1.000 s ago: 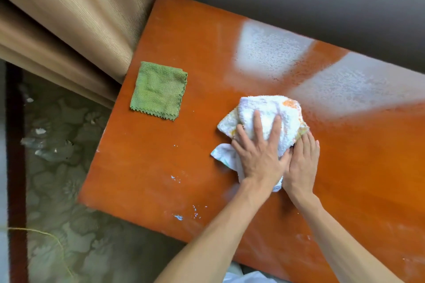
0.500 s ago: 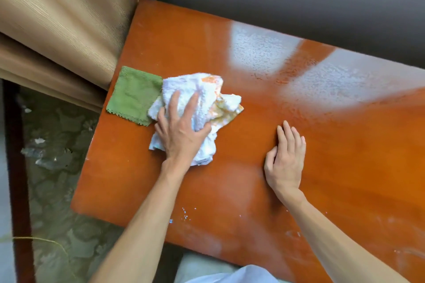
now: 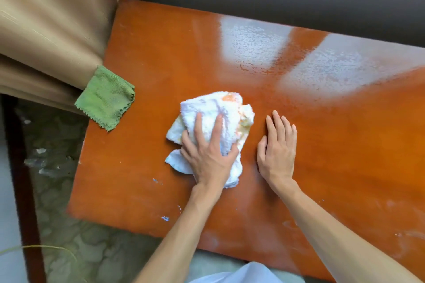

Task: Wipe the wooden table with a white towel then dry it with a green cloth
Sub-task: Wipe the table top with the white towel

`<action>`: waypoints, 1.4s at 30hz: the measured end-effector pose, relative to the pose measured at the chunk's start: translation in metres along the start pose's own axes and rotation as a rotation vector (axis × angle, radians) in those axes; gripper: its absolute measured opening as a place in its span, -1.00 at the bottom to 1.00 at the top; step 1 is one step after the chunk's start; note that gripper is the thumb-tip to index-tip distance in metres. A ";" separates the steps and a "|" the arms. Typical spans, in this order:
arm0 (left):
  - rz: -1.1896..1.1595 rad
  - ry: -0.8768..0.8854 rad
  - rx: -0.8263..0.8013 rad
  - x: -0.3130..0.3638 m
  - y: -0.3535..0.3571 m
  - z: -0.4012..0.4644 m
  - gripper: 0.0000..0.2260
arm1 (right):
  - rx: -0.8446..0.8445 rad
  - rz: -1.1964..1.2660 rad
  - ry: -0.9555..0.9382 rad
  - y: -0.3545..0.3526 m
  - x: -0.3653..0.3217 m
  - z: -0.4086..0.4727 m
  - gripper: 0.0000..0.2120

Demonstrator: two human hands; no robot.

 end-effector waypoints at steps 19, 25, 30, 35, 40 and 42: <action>-0.079 0.146 -0.136 -0.129 -0.049 0.024 -0.33 | -0.257 0.595 -0.149 -0.007 -0.254 0.104 -0.62; -0.195 0.144 -0.015 -0.129 -0.051 0.029 -0.46 | -0.580 0.281 -0.203 0.055 -0.343 0.118 -0.47; -0.233 0.139 -0.083 -0.128 -0.045 0.030 -0.30 | -0.373 0.482 -0.348 0.063 -0.322 0.118 -0.87; -0.273 0.126 -0.098 -0.128 -0.044 0.031 -0.31 | -0.394 0.783 -0.205 0.019 -0.304 0.202 -0.83; -0.272 0.130 -0.094 -0.128 -0.041 0.031 -0.28 | -0.337 0.656 -0.060 0.025 -0.294 0.291 -0.76; -0.268 0.141 -0.081 -0.130 -0.041 0.031 -0.29 | -0.341 0.534 -0.092 0.037 -0.290 0.306 -0.68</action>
Point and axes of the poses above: each hand's wrist, its own z-axis towards the middle knuckle, its own y-axis out of the palm, x = y × z, the point moved 1 cm from there along z, towards the middle knuckle, and after that the axes turned 3 degrees about y, right-handed, at the moved point
